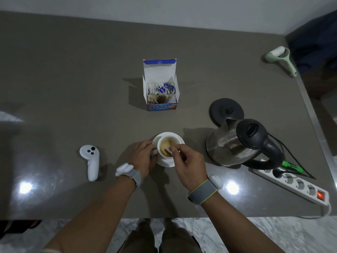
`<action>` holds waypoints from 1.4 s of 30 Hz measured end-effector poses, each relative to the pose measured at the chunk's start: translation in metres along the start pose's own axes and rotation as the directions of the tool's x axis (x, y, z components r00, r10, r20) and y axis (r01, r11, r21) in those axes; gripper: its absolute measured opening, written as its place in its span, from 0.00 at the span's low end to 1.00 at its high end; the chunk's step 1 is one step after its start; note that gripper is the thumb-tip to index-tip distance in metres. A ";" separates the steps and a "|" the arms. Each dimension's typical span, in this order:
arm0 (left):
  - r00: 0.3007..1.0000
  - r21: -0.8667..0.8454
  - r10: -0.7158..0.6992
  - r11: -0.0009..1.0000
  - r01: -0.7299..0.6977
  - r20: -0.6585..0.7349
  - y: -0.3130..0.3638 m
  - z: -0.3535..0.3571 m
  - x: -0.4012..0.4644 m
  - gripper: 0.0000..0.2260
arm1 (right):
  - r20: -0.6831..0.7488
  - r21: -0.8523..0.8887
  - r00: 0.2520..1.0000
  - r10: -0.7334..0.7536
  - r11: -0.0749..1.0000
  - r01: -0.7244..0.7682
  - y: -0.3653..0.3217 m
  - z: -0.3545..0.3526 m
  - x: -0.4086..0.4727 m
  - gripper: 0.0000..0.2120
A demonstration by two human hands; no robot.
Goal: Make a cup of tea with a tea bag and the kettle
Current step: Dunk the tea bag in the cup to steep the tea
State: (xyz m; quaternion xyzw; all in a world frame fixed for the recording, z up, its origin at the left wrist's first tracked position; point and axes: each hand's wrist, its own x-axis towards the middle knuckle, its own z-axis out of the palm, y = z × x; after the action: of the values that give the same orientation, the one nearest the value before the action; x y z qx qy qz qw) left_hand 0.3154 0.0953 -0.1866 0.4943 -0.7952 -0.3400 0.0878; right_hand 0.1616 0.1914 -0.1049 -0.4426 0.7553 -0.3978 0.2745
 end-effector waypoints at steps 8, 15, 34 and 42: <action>1.000 0.024 -0.013 1.000 0.013 0.012 -0.003 0.002 0.001 0.08 | 0.123 -0.149 0.988 0.092 0.986 -0.073 0.013 0.010 0.006 0.07; 1.000 0.021 -0.015 1.000 0.015 -0.019 -0.005 0.005 0.002 0.05 | 0.141 -0.169 0.983 0.117 0.981 -0.092 0.021 0.013 0.005 0.08; 0.999 0.026 -0.003 1.000 0.004 -0.043 0.007 -0.004 -0.002 0.07 | 0.058 -0.115 0.998 0.018 0.993 -0.011 -0.006 0.001 -0.001 0.08; 0.999 0.019 -0.038 0.999 0.038 -0.025 0.008 -0.003 -0.001 0.06 | 0.045 -0.088 0.999 -0.015 0.996 0.019 -0.012 -0.001 0.001 0.09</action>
State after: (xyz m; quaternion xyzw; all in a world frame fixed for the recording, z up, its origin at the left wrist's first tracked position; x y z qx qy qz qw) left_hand 0.3116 0.0972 -0.1792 0.5142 -0.7879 -0.3276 0.0862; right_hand 0.1657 0.1873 -0.0942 -0.4695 0.7620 -0.3565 0.2680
